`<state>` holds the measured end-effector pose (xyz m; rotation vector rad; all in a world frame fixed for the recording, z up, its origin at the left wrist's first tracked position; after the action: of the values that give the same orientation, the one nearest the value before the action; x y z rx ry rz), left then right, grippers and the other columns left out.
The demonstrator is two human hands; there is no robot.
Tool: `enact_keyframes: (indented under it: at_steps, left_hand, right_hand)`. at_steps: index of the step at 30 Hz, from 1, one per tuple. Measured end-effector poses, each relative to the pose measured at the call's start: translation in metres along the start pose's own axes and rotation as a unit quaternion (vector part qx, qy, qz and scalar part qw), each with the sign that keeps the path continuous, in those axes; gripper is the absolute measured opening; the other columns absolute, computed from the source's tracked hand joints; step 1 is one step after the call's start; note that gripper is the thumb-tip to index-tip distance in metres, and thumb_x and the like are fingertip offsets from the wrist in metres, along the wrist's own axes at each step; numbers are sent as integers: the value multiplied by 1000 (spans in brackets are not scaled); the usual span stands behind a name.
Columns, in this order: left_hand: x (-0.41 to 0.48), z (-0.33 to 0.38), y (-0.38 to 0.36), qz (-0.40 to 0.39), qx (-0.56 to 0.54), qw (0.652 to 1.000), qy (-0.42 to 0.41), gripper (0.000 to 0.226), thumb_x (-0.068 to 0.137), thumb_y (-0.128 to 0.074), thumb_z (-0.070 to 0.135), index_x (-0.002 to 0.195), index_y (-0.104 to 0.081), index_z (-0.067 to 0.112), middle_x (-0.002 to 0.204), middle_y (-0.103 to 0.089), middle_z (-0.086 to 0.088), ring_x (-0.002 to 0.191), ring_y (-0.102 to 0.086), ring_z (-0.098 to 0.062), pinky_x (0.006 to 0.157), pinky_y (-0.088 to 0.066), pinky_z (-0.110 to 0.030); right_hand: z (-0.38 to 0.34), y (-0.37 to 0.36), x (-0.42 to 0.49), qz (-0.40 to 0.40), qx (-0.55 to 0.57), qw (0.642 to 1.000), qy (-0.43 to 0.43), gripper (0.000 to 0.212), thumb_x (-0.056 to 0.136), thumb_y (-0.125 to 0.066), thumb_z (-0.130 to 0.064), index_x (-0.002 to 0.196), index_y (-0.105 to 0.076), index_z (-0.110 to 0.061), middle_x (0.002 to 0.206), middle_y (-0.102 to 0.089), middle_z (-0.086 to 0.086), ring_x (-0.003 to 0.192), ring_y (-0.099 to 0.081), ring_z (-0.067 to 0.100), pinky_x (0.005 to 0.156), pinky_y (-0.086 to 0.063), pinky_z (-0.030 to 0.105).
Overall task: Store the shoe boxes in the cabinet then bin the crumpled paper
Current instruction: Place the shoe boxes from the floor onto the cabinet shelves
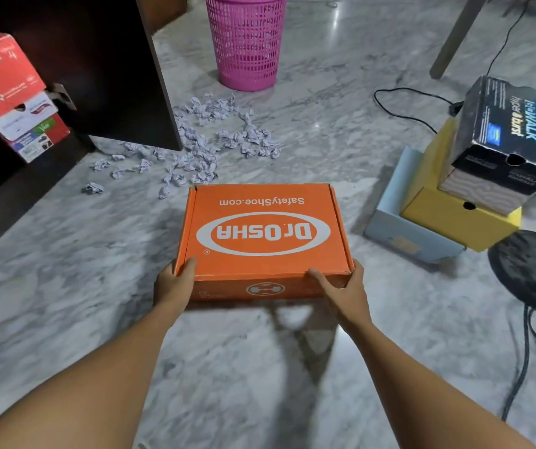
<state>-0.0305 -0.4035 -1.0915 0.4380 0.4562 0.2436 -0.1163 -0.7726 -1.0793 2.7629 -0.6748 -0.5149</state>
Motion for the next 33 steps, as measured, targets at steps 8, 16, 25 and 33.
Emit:
enact_keyframes:
  at_steps: [8, 16, 25, 33]
  left_hand:
    - [11, 4, 1, -21, -52, 997, 53, 37, 96, -44, 50, 121, -60, 28, 107, -67, -3, 98, -64, -28, 93, -53, -48]
    - [24, 53, 24, 5, -71, 997, 36, 22, 99, -45, 41, 112, -59, 31, 100, -66, -1, 90, -65, -26, 82, -56, -41]
    - [19, 149, 112, 88, -104, 990, 27, 30, 93, -47, 49, 112, -59, 28, 109, -67, -8, 95, -67, -32, 82, -57, -58]
    - [-74, 238, 233, 196, -107, 975, -18, 41, 104, -39, 37, 136, -51, 16, 116, -60, -11, 103, -62, -33, 86, -55, -56]
  right_hand:
    - [-21, -1, 9, -7, 20, 998, 55, 91, 59, -92, -45, 131, -39, -28, 118, -56, -17, 106, -60, 3, 86, -53, 27]
    - [-81, -7, 36, 5, 37, 991, 131, 94, 57, -91, -52, 133, -41, -27, 124, -56, -9, 110, -59, 4, 89, -54, 28]
    - [-243, -22, 63, -46, 41, 974, 220, 96, 60, -91, -50, 136, -40, -23, 129, -53, -3, 113, -56, 9, 84, -48, 18]
    - [-395, -65, 30, -180, 96, 935, 289, 91, 59, -94, -42, 132, -42, -20, 126, -58, 1, 111, -62, 9, 92, -55, 31]
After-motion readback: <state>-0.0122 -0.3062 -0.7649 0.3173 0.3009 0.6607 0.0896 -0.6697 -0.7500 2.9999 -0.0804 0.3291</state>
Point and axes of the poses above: each hand's wrist, its own x-axis towards the middle knuckle, its own y-axis out of the back of the hand, z = x × y, the point moved 10 cm from there along x, towards the middle knuckle
